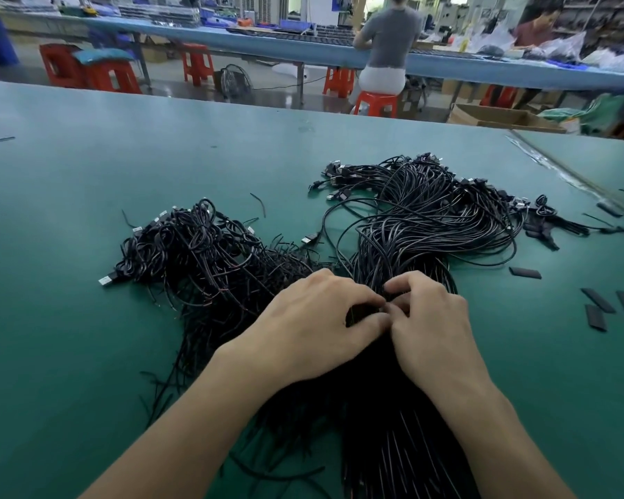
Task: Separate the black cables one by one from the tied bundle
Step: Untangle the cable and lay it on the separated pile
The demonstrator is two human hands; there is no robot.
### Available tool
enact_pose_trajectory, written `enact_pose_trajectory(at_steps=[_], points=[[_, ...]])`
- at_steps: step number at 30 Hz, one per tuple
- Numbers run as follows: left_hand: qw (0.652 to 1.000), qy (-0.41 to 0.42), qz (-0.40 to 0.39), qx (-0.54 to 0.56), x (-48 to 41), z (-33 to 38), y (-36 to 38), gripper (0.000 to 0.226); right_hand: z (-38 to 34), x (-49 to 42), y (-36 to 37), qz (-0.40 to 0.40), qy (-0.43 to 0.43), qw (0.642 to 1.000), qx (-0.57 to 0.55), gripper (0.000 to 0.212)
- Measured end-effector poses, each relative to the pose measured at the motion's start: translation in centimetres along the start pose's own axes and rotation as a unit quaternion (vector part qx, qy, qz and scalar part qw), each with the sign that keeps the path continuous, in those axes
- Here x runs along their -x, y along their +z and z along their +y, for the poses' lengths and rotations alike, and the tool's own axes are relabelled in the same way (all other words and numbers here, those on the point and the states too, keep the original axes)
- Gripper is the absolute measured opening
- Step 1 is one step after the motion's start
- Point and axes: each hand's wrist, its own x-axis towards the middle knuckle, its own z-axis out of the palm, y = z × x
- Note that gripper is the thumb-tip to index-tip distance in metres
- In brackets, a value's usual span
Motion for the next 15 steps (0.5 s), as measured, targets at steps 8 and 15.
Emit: enact_pose_trajectory(at_steps=[8,15], points=[[0.999,0.006,-0.022,-0.028,-0.1,-0.3,0.2,0.035,0.2,-0.5,0.1,-0.002,0.005,0.999,-0.036,0.023],[1.0,-0.005,-0.028,-0.009,0.0,-0.3,0.5,0.037,0.5,-0.4,0.9,0.005,0.017,1.0,-0.009,0.017]])
